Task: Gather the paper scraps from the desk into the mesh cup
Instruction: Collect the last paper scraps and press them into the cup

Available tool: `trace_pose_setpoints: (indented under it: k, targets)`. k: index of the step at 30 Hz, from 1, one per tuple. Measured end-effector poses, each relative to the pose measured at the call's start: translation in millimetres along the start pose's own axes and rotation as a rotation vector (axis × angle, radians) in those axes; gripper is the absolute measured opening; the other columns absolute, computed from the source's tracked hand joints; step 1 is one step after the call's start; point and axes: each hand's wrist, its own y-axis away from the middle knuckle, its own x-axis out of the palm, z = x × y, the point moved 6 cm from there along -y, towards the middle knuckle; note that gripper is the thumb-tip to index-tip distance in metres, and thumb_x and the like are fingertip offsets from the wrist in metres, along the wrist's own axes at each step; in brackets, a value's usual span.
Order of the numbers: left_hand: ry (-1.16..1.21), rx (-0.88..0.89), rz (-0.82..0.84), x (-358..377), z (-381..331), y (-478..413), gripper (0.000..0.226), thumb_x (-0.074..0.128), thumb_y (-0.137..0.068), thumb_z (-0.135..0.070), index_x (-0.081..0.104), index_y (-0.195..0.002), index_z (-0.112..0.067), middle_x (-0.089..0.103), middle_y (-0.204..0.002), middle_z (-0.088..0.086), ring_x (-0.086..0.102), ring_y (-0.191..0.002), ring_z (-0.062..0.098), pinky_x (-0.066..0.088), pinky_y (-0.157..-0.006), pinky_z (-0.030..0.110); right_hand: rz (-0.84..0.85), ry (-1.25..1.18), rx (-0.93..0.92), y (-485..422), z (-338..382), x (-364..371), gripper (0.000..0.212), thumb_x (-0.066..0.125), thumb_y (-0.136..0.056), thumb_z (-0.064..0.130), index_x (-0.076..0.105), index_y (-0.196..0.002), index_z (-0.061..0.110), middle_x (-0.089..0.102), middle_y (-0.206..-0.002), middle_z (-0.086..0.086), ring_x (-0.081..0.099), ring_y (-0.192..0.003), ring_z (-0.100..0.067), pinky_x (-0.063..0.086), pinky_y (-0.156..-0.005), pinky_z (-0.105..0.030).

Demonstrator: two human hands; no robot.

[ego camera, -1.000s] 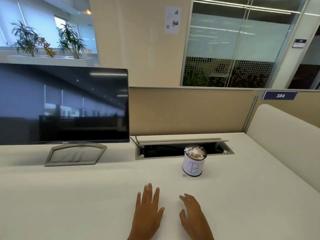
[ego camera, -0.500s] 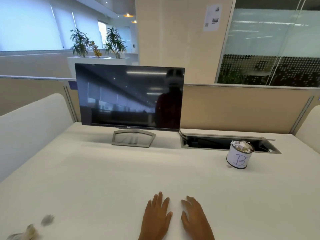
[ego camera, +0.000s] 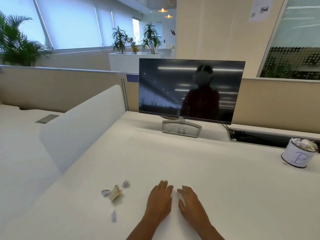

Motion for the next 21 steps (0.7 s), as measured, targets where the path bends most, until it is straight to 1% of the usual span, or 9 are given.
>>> trace_pose_setpoints:
  k: [1,2,4,5,8,11,14,17,21]
  targets:
    - [-0.047,-0.006,-0.062,-9,10,5,0.052,0.092,-0.036,-0.036,0.077,-0.082,-0.018,0.076,-0.093,0.002,0.073,-0.09,0.01,0.056,-0.071,0.014,0.01,-0.003,-0.016,-2,12,6,0.044,0.033,-0.098,0.022,0.03,-0.142,0.022,0.019,-0.153,0.006,0.021,-0.141,-0.003,0.02,-0.111,-0.014]
    - [-0.061,-0.04,-0.095,-15,24,8,0.05,0.092,-0.036,-0.033,0.077,-0.081,-0.018,0.077,-0.091,0.002,0.073,-0.09,0.011,0.057,-0.07,0.015,0.007,-0.018,-0.03,-5,22,12,0.043,0.034,-0.098,0.022,0.031,-0.141,0.022,0.021,-0.152,0.006,0.023,-0.14,-0.003,0.021,-0.11,-0.014]
    - [0.001,-0.097,-0.106,-26,49,14,0.044,0.078,-0.068,-0.02,0.068,-0.111,-0.014,0.065,-0.124,0.011,0.059,-0.12,0.02,0.05,-0.093,0.022,0.02,-0.047,-0.061,-8,44,24,0.041,0.034,-0.098,0.022,0.035,-0.139,0.022,0.026,-0.15,0.006,0.027,-0.138,-0.004,0.023,-0.108,-0.013]
    - [-0.028,-0.113,-0.121,-30,62,16,0.043,0.07,-0.077,-0.015,0.063,-0.119,-0.014,0.058,-0.133,0.012,0.051,-0.128,0.02,0.046,-0.099,0.024,0.029,-0.055,-0.079,-8,56,31,0.04,0.035,-0.098,0.023,0.037,-0.138,0.022,0.028,-0.148,0.006,0.029,-0.136,-0.004,0.024,-0.107,-0.013]
    - [-0.071,-0.217,-0.216,-46,104,31,0.041,0.051,-0.089,-0.01,0.052,-0.13,-0.016,0.046,-0.143,0.01,0.041,-0.135,0.019,0.041,-0.103,0.027,0.054,-0.097,-0.124,-7,92,49,0.038,0.038,-0.098,0.028,0.043,-0.134,0.021,0.035,-0.144,0.006,0.035,-0.132,-0.005,0.028,-0.105,-0.014]
    - [-0.048,-0.358,-0.274,-59,144,46,0.033,0.065,-0.083,-0.022,0.063,-0.116,-0.017,0.061,-0.123,0.009,0.063,-0.107,0.024,0.054,-0.079,0.027,0.104,-0.121,-0.169,-3,123,68,0.038,0.041,-0.096,0.035,0.045,-0.132,0.024,0.037,-0.142,0.006,0.037,-0.131,-0.006,0.032,-0.103,-0.017]
    - [0.02,-0.538,-0.103,-49,174,59,0.044,0.038,-0.095,-0.045,0.04,-0.135,-0.027,0.045,-0.133,0.004,0.047,-0.122,0.019,0.045,-0.093,0.028,0.154,-0.096,-0.206,-1,146,82,0.04,0.043,-0.095,0.038,0.046,-0.132,0.024,0.036,-0.143,0.006,0.038,-0.131,-0.008,0.035,-0.103,-0.022]
    - [0.142,-0.579,-0.005,-35,189,64,0.052,0.042,-0.092,-0.052,0.037,-0.137,-0.026,0.041,-0.131,0.007,0.042,-0.125,0.021,0.045,-0.097,0.031,0.18,-0.045,-0.244,1,161,91,0.037,0.045,-0.093,0.036,0.05,-0.128,0.027,0.039,-0.142,0.006,0.037,-0.13,-0.011,0.037,-0.101,-0.025]
    - [0.19,-0.533,0.029,-34,192,59,0.04,0.051,-0.092,-0.037,0.046,-0.13,-0.025,0.041,-0.129,0.007,0.043,-0.122,0.02,0.049,-0.094,0.029,0.183,0.059,-0.345,3,170,96,0.029,0.046,-0.093,0.029,0.056,-0.12,0.026,0.047,-0.133,0.001,0.039,-0.124,-0.015,0.041,-0.093,-0.029]
